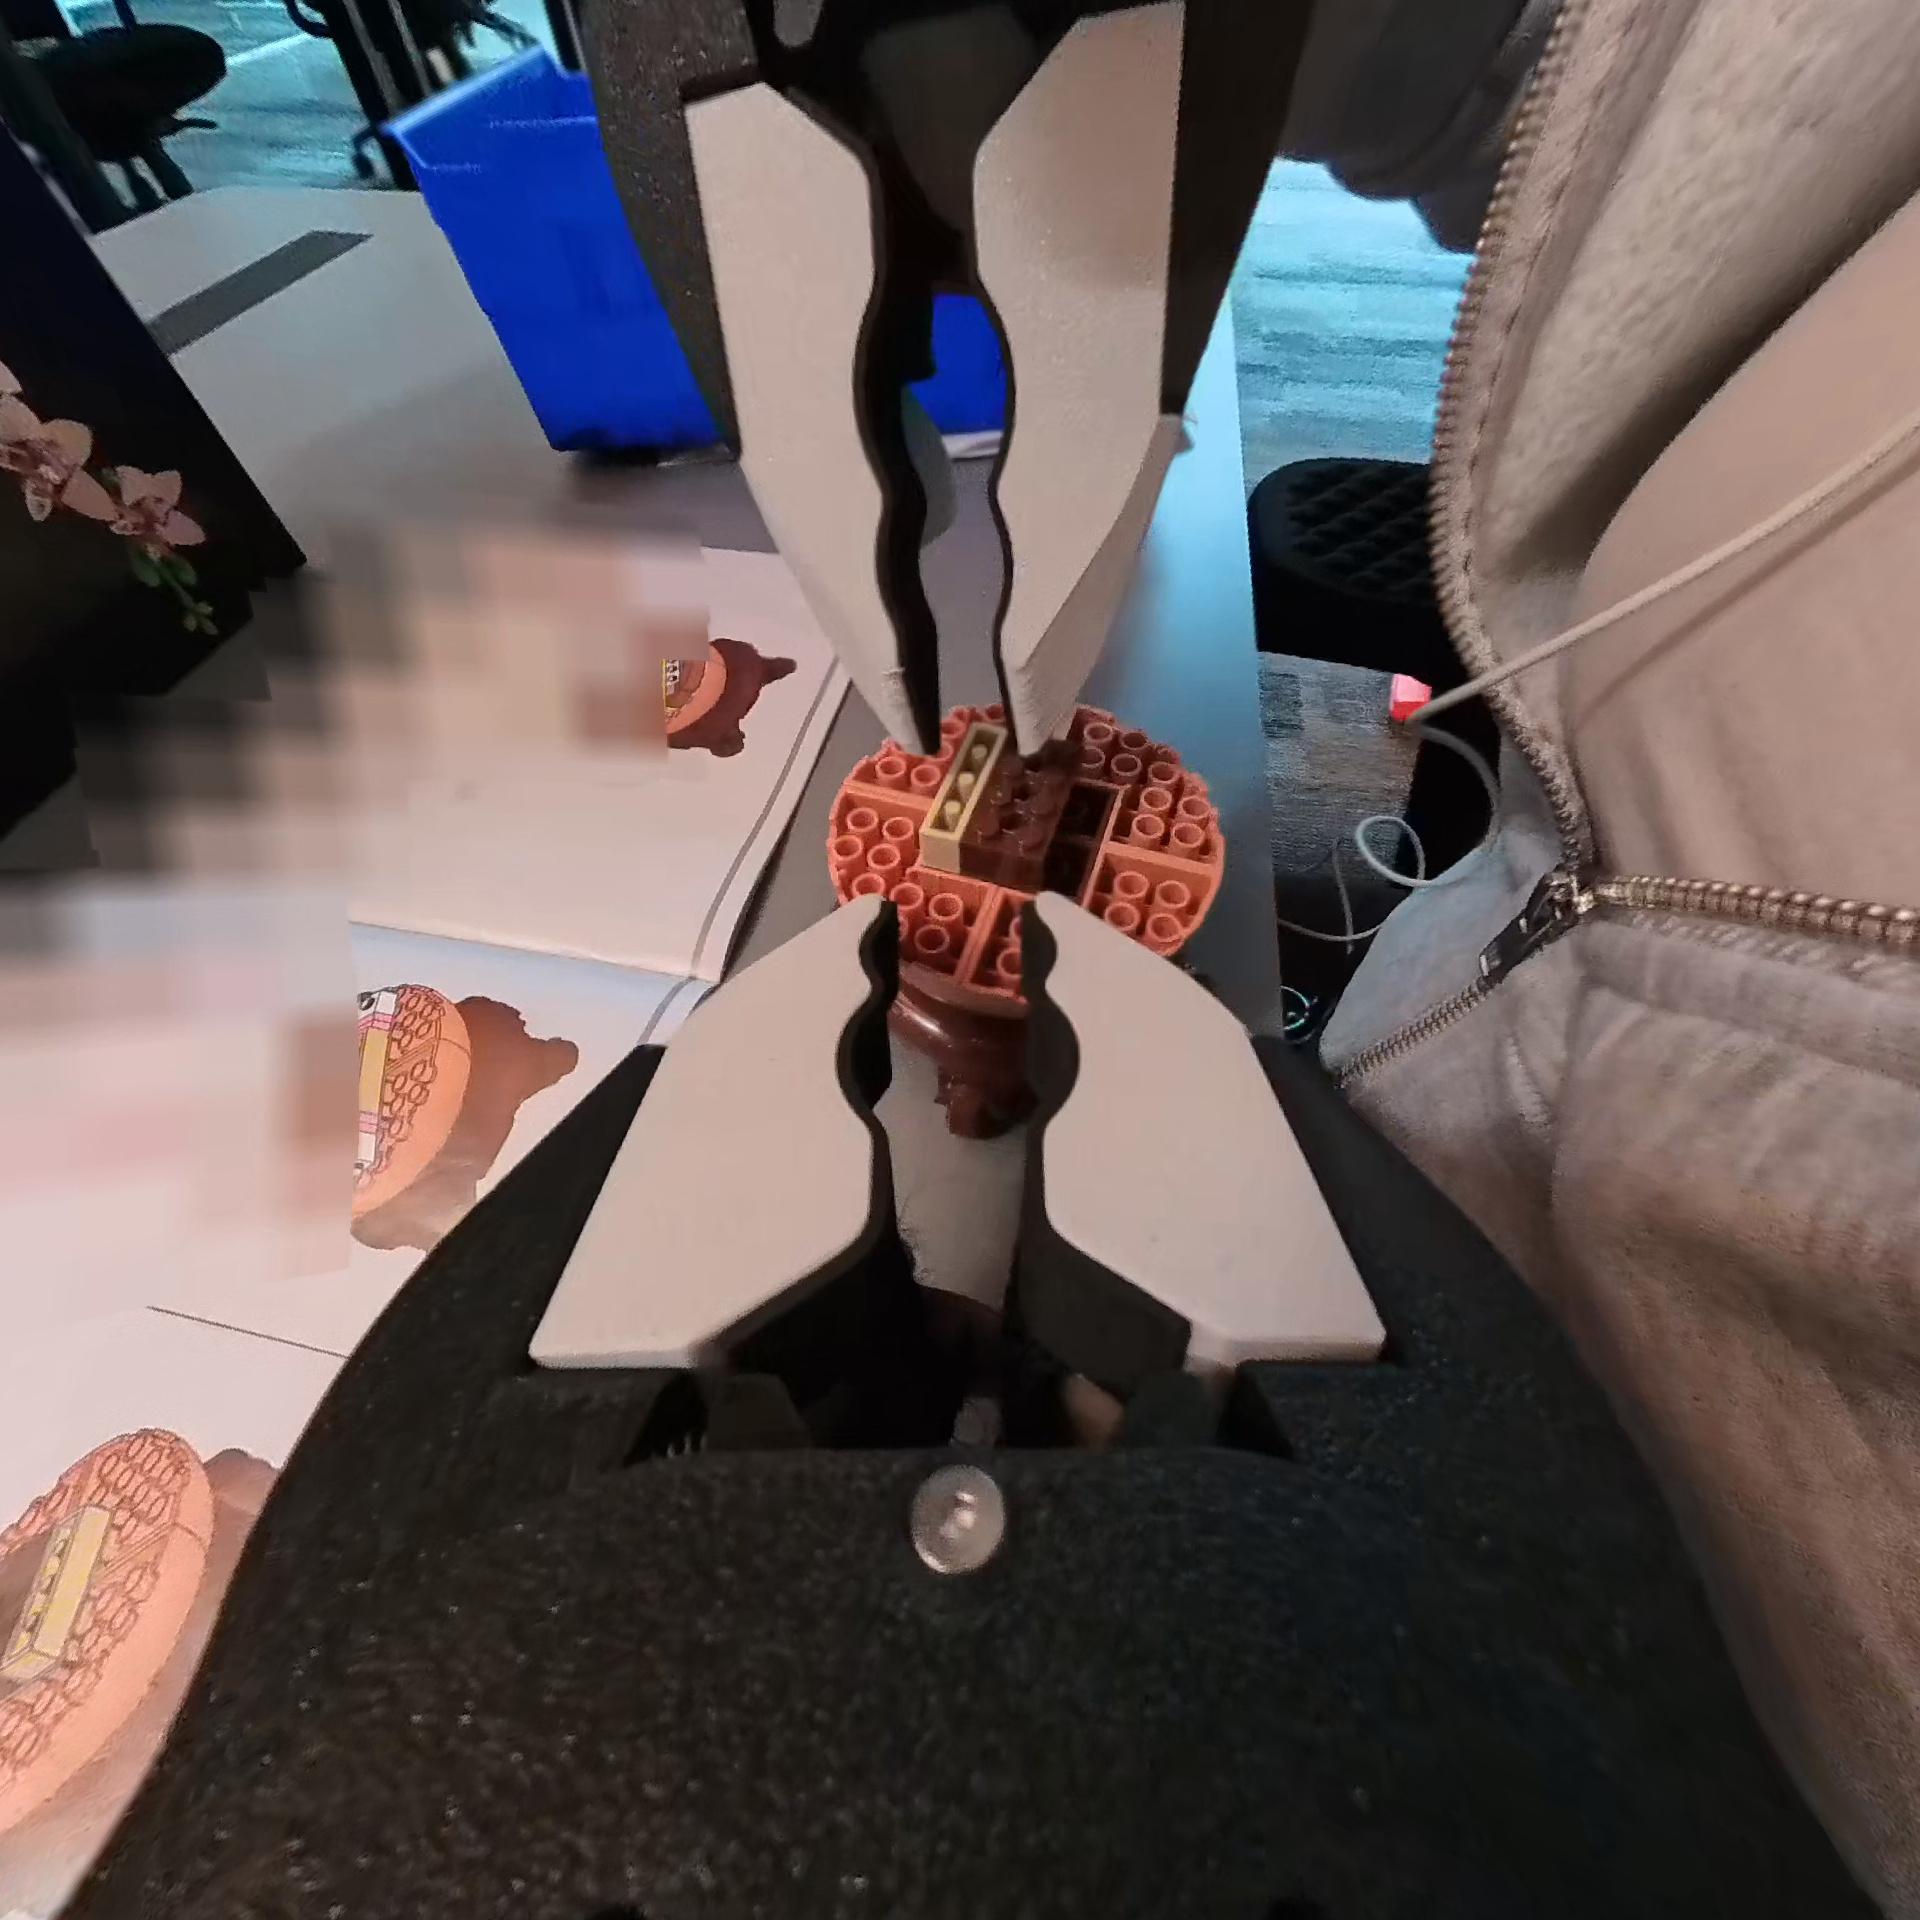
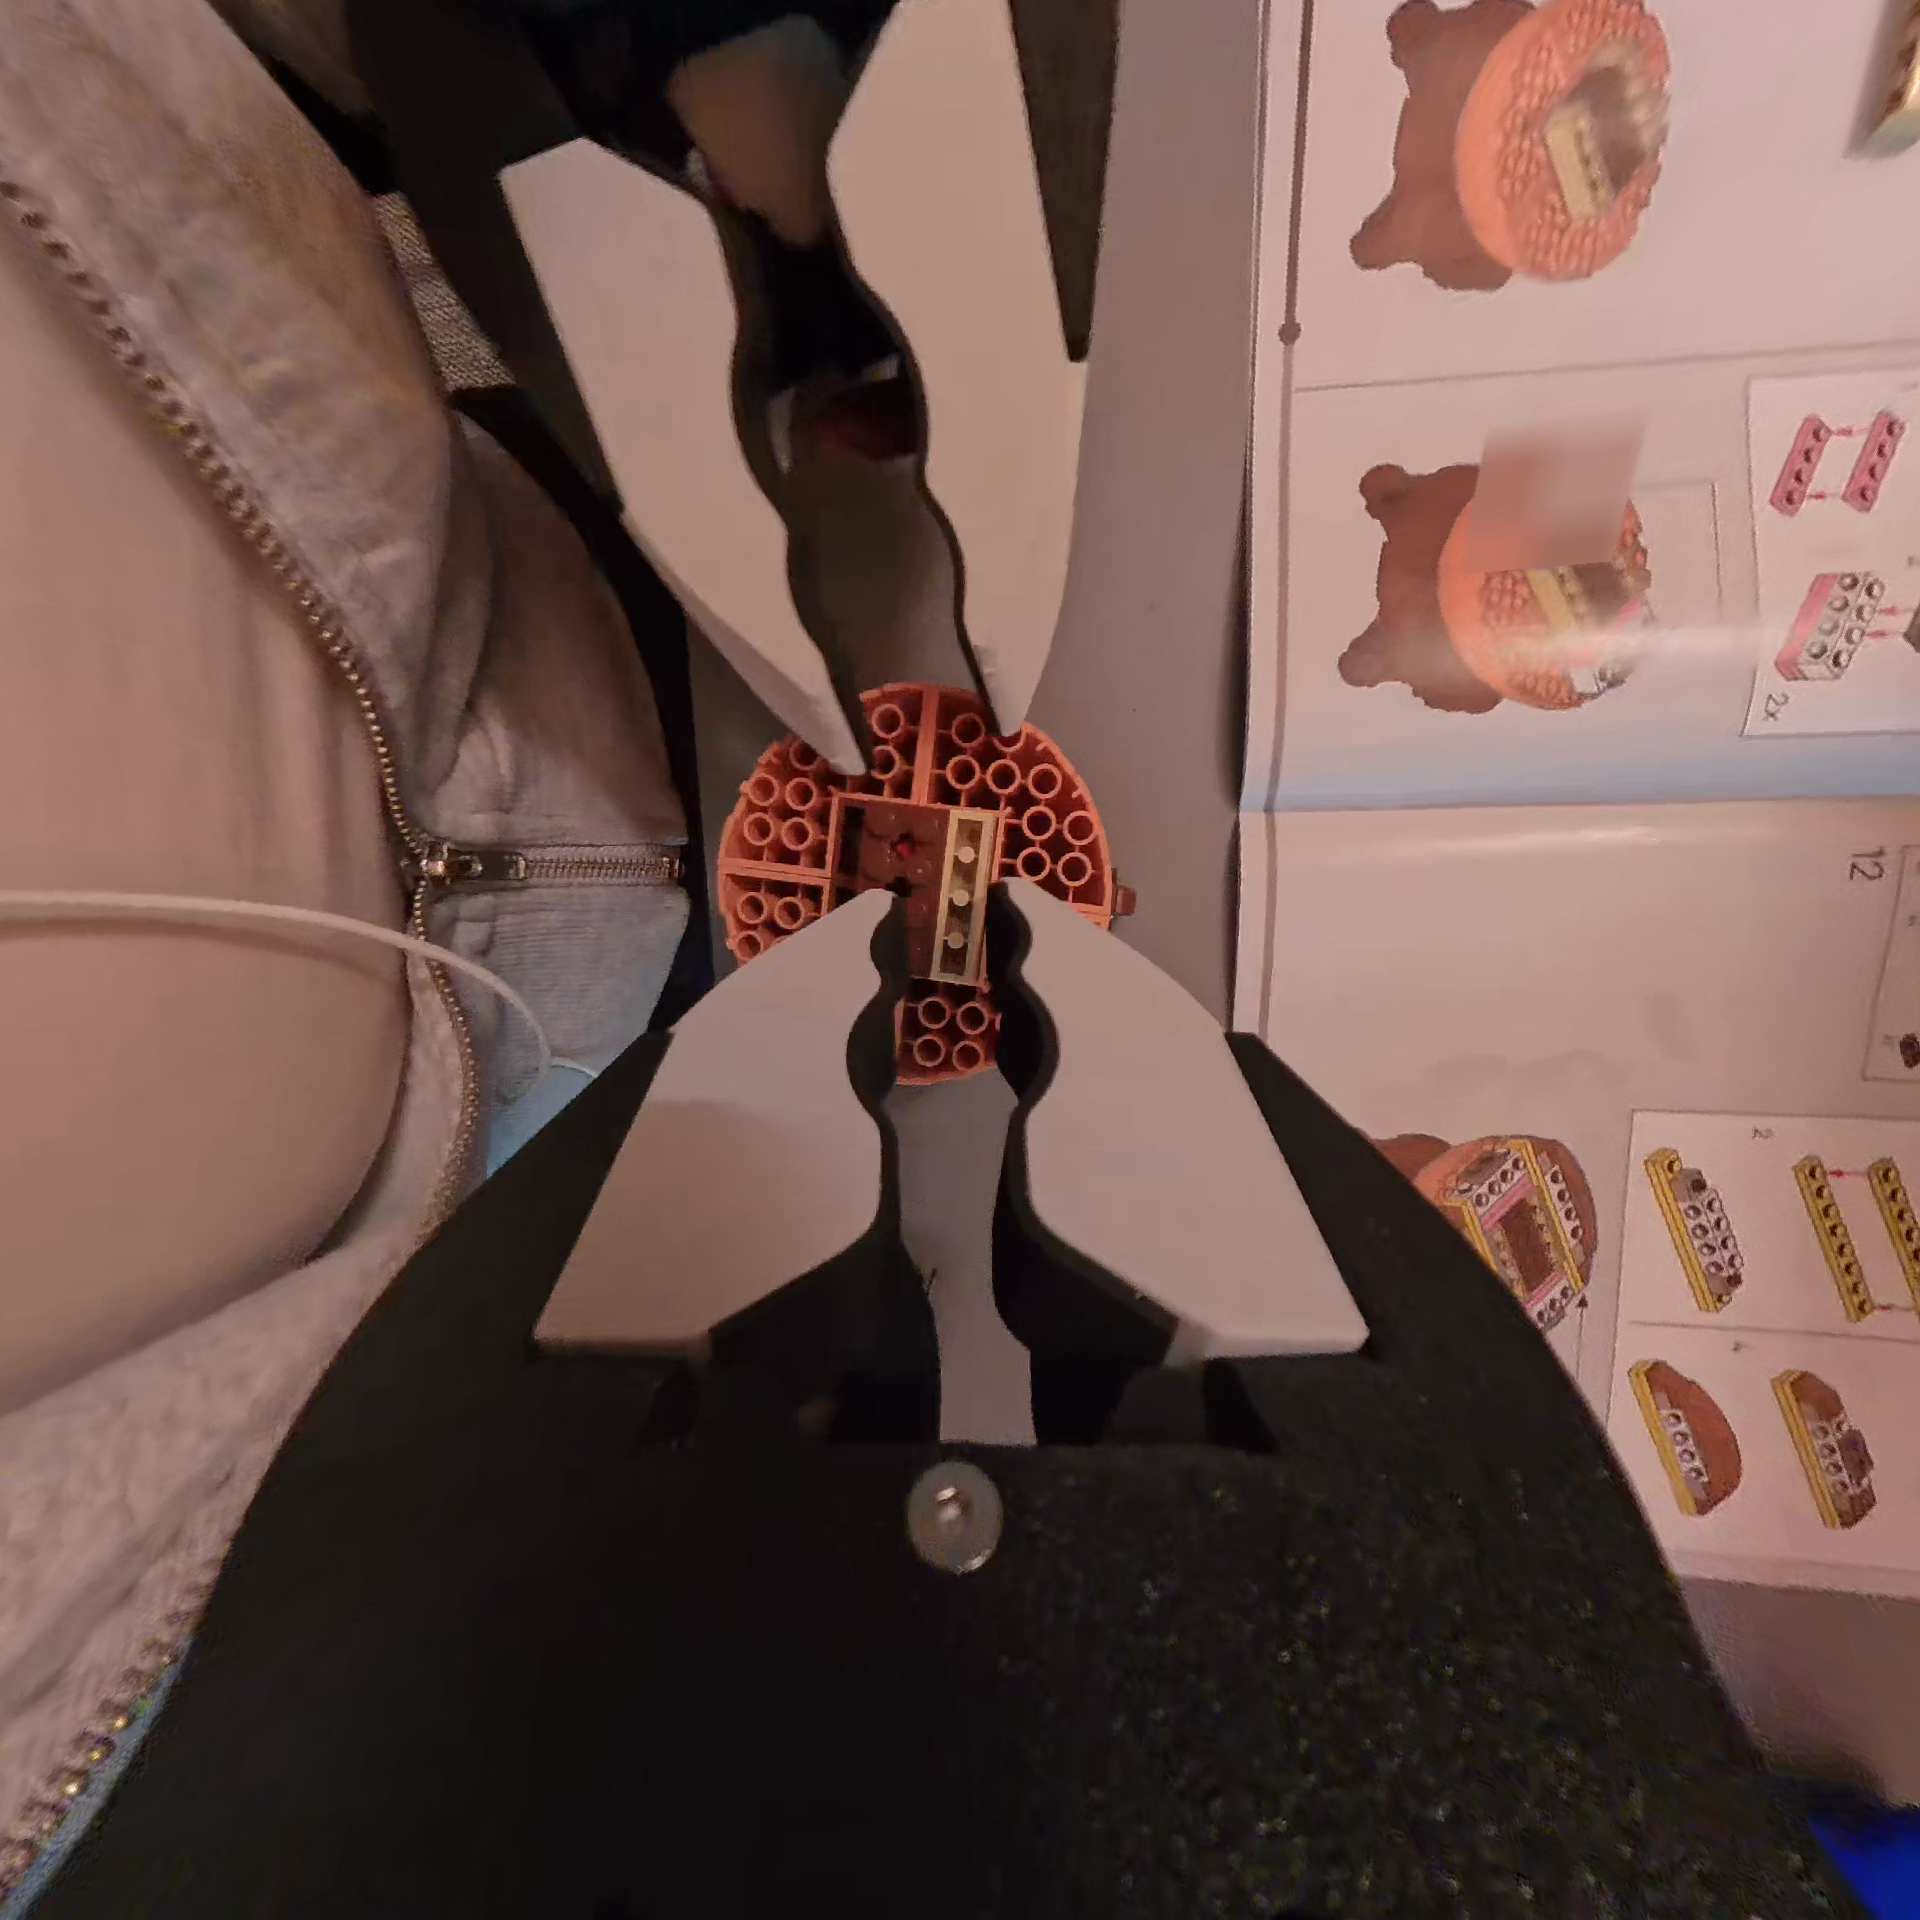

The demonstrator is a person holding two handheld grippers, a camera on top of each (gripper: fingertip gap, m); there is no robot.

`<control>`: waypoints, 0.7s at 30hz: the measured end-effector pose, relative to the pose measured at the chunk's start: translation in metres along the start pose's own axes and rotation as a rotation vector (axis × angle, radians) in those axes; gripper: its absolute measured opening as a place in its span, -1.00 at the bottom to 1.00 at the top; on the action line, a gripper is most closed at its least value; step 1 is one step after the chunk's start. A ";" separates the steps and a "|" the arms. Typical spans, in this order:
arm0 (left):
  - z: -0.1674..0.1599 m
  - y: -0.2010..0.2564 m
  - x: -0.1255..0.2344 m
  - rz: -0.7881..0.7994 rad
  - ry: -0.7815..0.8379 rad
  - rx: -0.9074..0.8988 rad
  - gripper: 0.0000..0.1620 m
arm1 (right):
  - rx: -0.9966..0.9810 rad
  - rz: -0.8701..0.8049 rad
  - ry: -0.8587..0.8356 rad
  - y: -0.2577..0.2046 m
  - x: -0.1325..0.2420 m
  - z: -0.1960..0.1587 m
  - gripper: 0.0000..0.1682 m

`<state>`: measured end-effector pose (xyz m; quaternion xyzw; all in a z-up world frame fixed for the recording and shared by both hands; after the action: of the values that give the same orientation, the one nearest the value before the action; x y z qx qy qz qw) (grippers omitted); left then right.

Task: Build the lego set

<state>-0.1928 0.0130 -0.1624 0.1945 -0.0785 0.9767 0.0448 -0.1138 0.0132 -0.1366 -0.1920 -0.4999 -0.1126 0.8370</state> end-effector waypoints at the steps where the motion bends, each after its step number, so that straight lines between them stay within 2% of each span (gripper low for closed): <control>1: 0.000 0.002 -0.001 0.007 0.004 -0.008 -0.72 | -0.016 -0.002 -0.007 -0.001 0.000 0.000 -0.85; 5: 0.000 0.007 -0.005 0.026 0.011 -0.021 -0.68 | -0.042 -0.026 -0.043 -0.004 -0.003 0.000 -0.88; 13: 0.000 0.009 -0.006 0.017 0.010 -0.029 -0.82 | -0.022 -0.121 -0.101 -0.009 -0.007 0.003 -0.94; 21: -0.001 0.008 -0.007 0.024 0.025 -0.008 -0.89 | -0.071 -0.078 -0.105 -0.010 -0.008 0.003 -0.94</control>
<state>-0.1875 0.0048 -0.1671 0.1809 -0.0843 0.9793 0.0346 -0.1236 0.0056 -0.1409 -0.2074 -0.5459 -0.1525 0.7973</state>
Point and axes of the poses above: each gripper's, where its closed fingertips meet, x back along the fingers, z out of its top, y = z × x across the jaws, the point moved 4 cm from there along x, back along the fingers, and after that the axes turned 8 degrees about -x, right-handed, at the moved point
